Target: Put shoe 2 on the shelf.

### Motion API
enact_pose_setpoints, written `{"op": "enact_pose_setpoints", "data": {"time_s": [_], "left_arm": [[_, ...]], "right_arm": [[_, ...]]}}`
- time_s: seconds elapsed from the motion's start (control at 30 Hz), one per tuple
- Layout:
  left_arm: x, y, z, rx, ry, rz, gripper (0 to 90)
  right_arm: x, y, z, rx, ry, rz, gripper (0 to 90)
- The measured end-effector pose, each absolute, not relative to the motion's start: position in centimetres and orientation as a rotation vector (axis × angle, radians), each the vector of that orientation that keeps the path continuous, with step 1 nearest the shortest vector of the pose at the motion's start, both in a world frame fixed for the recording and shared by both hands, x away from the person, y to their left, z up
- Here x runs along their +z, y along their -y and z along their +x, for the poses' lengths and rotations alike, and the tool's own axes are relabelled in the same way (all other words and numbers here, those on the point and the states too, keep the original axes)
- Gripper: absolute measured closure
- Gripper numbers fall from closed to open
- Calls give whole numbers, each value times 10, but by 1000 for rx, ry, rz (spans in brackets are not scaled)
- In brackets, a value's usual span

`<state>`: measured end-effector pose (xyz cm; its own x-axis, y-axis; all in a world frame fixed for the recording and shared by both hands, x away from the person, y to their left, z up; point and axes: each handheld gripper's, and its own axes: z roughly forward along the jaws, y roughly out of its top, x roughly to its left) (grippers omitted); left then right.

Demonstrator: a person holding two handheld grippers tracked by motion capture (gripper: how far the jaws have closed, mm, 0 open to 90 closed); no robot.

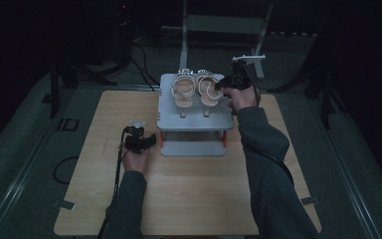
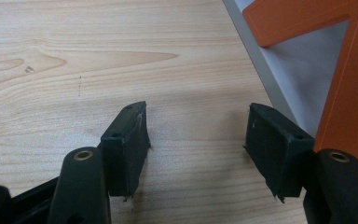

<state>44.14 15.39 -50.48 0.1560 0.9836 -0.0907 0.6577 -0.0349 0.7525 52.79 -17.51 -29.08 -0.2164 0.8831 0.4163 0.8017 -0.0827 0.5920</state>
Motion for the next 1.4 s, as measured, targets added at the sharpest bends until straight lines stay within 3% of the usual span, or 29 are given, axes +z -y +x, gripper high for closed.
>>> {"op": "enact_pose_setpoints", "data": {"time_s": [0.1, 0.2, 0.5, 1.1, 1.4], "left_arm": [[-505, -154, 441, 619, -1572, 1764, 393], [-505, -154, 441, 618, -1571, 1764, 393], [-505, -154, 441, 618, -1571, 1764, 394], [-505, -154, 441, 619, -1572, 1765, 393], [-505, -154, 442, 620, -1574, 1764, 393]], "right_arm": [[-290, 176, 528, 1215, -2050, 1879, 745], [-286, 172, 525, 1203, -2065, 1795, 637], [-273, 170, 520, 1164, -2064, 1711, 578], [-251, 186, 505, 1282, -1972, 1635, 580], [-279, 211, 495, 1217, -1939, 1643, 593]]}}
